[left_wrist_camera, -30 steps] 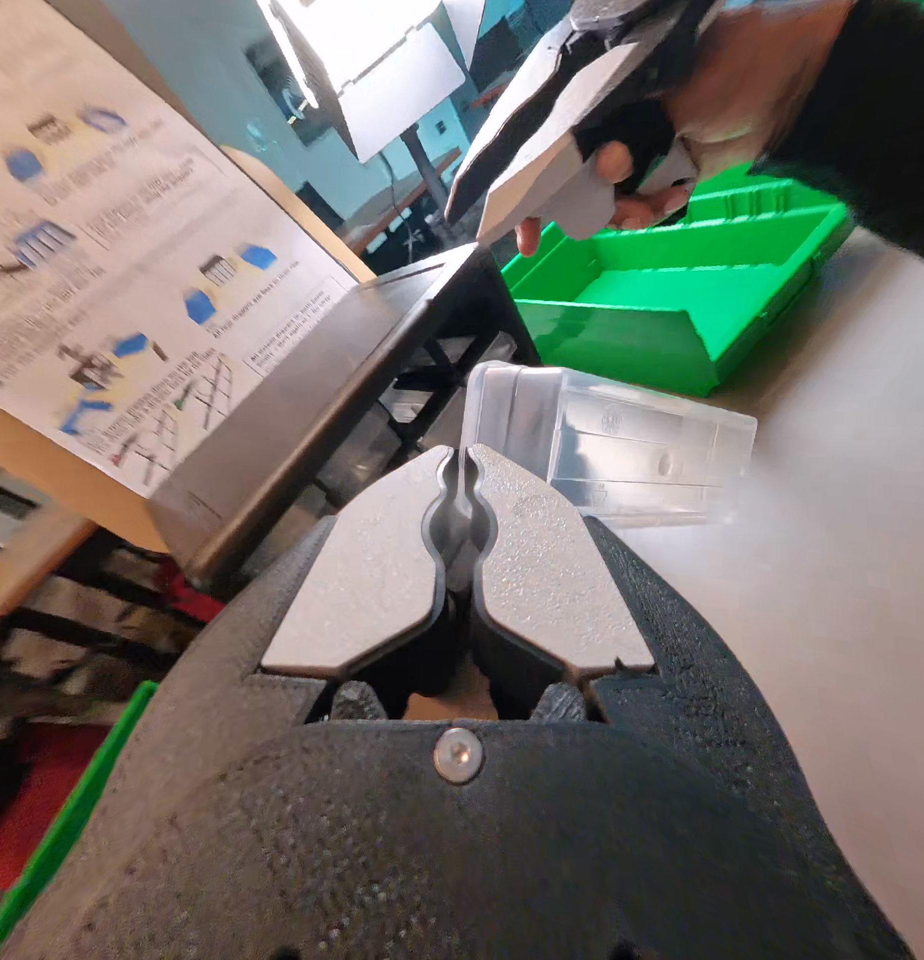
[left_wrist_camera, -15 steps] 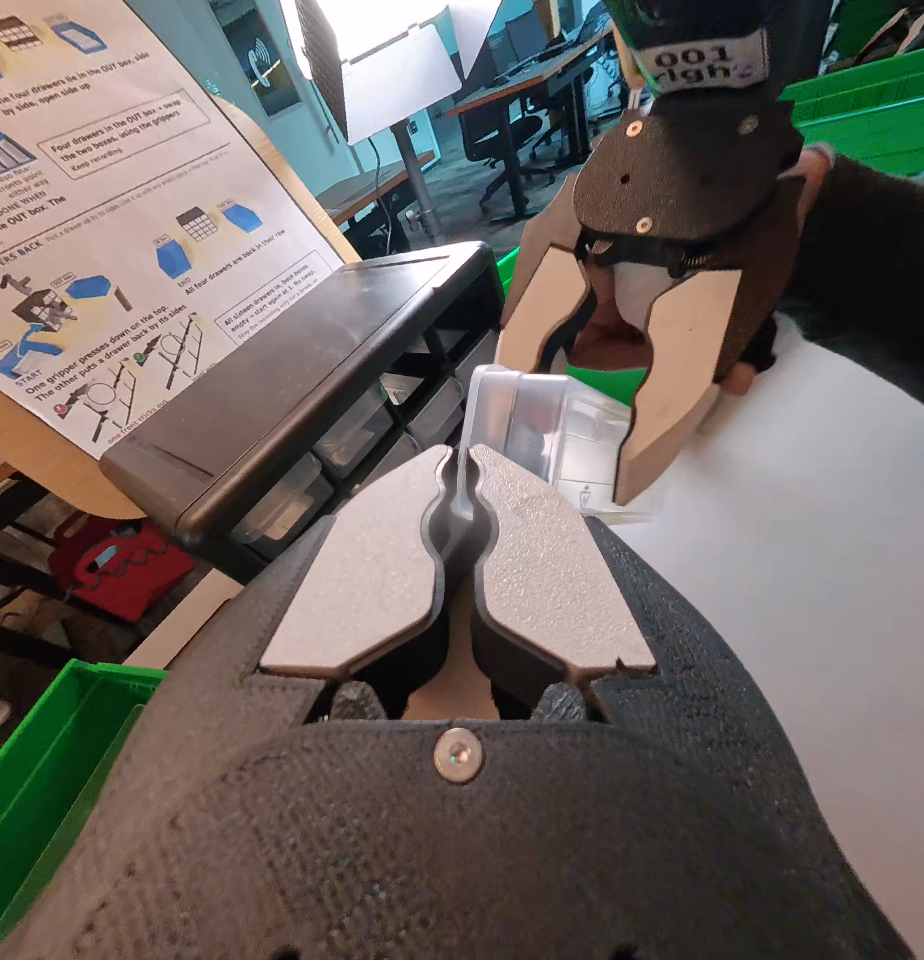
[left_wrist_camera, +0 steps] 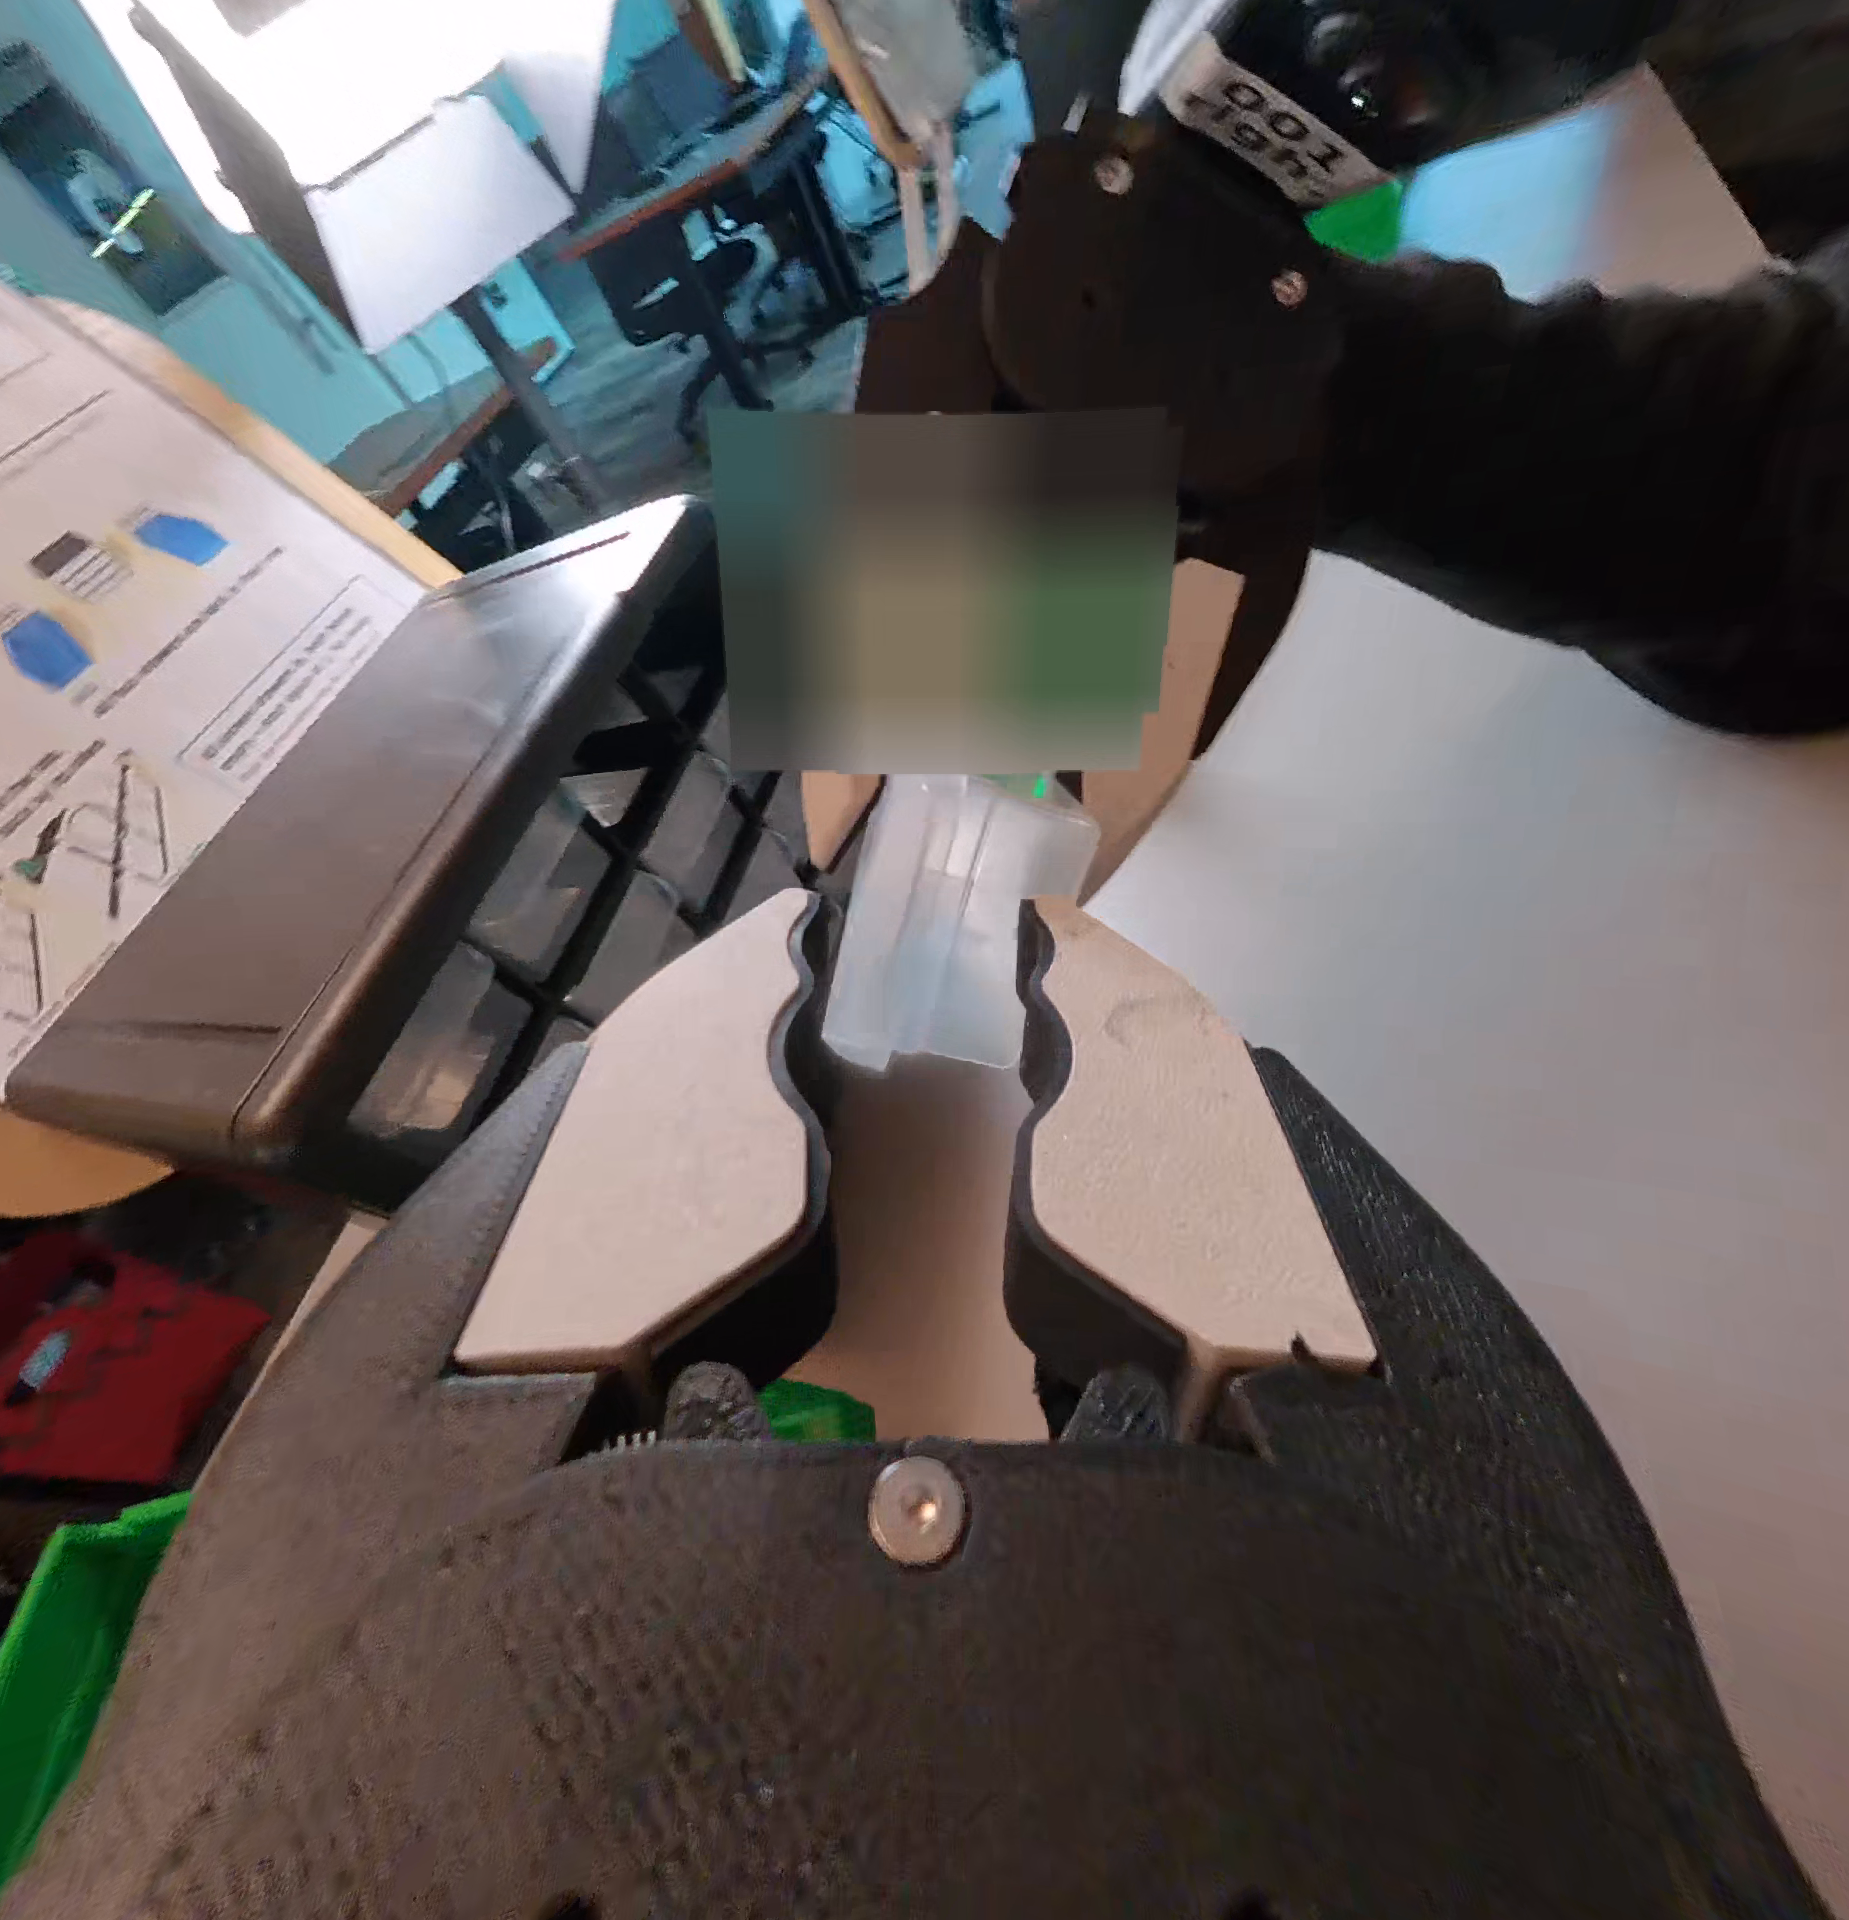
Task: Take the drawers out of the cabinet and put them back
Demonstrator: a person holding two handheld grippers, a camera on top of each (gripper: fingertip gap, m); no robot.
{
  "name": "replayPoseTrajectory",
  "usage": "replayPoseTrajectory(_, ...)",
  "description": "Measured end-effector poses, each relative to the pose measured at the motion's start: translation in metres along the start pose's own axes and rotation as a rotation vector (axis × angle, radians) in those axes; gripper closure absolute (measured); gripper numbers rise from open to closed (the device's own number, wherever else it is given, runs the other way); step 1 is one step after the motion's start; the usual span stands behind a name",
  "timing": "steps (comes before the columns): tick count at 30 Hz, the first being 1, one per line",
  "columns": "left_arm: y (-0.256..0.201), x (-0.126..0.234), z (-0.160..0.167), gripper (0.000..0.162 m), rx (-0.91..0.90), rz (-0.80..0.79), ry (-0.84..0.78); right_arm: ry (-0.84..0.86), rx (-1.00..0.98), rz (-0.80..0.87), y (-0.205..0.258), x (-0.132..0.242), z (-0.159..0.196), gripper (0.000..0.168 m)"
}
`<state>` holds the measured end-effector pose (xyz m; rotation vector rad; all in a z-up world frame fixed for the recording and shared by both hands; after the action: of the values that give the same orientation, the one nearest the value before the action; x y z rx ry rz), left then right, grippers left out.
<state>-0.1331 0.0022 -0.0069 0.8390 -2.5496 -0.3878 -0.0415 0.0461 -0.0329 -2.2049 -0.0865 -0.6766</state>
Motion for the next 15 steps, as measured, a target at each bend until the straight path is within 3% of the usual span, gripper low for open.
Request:
replayPoseTrajectory(6,-0.016,0.011,0.000,0.145,-0.076,0.087,0.043,0.028,0.113,-0.007,0.011,-0.003,-0.012,0.120)
replayPoseTrajectory(11,-0.024,0.018,0.001,0.144,-0.092,0.154,0.084,0.081,0.164,0.006,0.017,-0.010,-0.017,0.120)
replayPoseTrajectory(15,-0.021,0.017,0.000,0.145,-0.154,0.100,0.114,0.092,0.154,0.043,0.014,-0.014,-0.016,0.117)
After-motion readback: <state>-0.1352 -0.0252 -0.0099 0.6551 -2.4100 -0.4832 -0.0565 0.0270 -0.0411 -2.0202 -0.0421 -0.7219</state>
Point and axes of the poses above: each gripper's, where its closed fingertips meet, x back along the fingers, z out of its underside, y = z × x across the jaws, the point moved 5 cm from there along x, back along the fingers, and after that the axes turned 2 degrees about -z, right-handed, at the moved point
